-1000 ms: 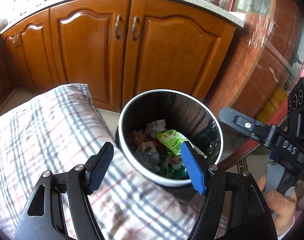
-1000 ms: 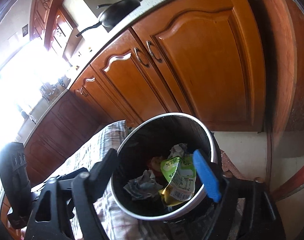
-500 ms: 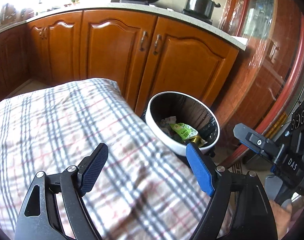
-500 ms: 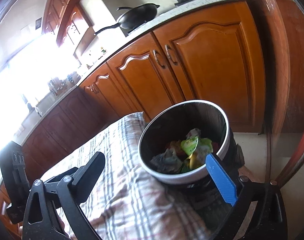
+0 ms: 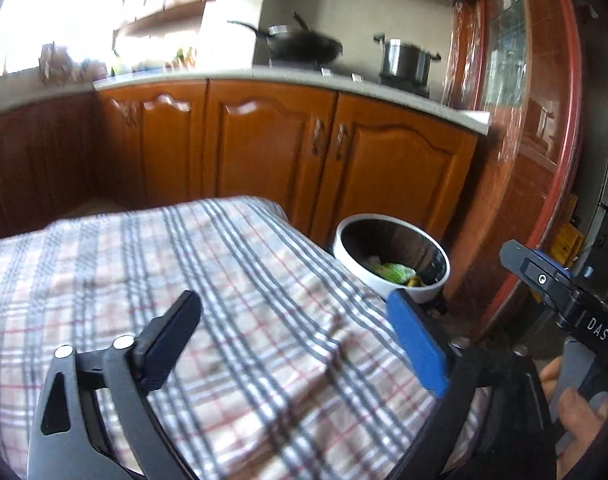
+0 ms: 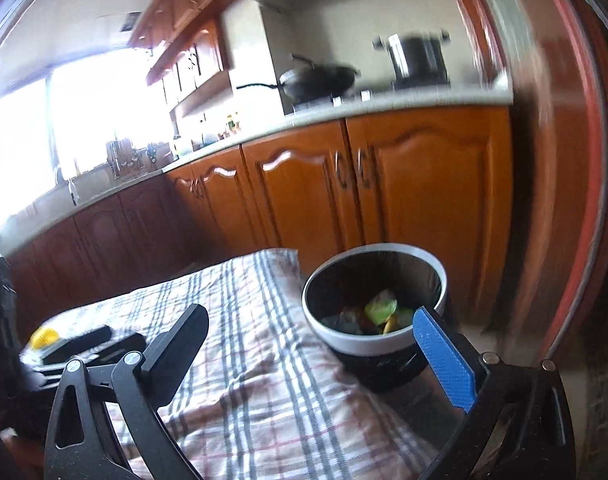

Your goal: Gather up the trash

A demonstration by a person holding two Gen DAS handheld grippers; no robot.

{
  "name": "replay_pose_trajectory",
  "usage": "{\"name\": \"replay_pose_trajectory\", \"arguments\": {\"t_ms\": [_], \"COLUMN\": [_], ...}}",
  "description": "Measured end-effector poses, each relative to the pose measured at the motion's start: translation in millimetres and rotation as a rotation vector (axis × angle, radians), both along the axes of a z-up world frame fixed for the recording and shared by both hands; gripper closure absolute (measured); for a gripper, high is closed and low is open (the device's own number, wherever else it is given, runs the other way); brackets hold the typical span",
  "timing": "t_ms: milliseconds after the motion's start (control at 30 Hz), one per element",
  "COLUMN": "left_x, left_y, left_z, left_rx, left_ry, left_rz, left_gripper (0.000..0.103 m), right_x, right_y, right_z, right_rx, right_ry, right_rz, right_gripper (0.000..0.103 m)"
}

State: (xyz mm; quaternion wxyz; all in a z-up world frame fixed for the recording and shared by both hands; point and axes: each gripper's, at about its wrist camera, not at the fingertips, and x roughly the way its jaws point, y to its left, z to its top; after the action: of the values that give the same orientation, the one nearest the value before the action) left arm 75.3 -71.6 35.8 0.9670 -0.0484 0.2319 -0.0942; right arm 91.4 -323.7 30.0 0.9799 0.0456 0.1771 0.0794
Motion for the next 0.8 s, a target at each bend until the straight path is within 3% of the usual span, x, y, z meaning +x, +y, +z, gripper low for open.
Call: {"name": "replay_pose_trajectory", "arguments": {"t_ms": [100, 300, 800], "left_x": [-15.9, -28.4, -30.5], "left_y": [5.8, 7.4, 10.5], "left_z": [-1.1, -11.3, -21.8], "left_rx": [0.033, 0.090, 0.119], "left_ry": [-0.077, -0.128, -0.107], "left_rz": [0.043, 0.072, 0.106], "left_gripper": [0.000, 0.000, 0.000], "right_x": [-11.7, -12.2, -12.0], "right_y": [9.4, 15.8, 15.6], "right_z": [-2.5, -22.9, -43.0], "right_rx": [-0.059, -0.074, -0.079], "right_ry": [-0.066, -0.096, -0.073], "right_rz": [-0.027, -0.042, -0.037], "right_gripper": [0.000, 0.000, 0.000]}}
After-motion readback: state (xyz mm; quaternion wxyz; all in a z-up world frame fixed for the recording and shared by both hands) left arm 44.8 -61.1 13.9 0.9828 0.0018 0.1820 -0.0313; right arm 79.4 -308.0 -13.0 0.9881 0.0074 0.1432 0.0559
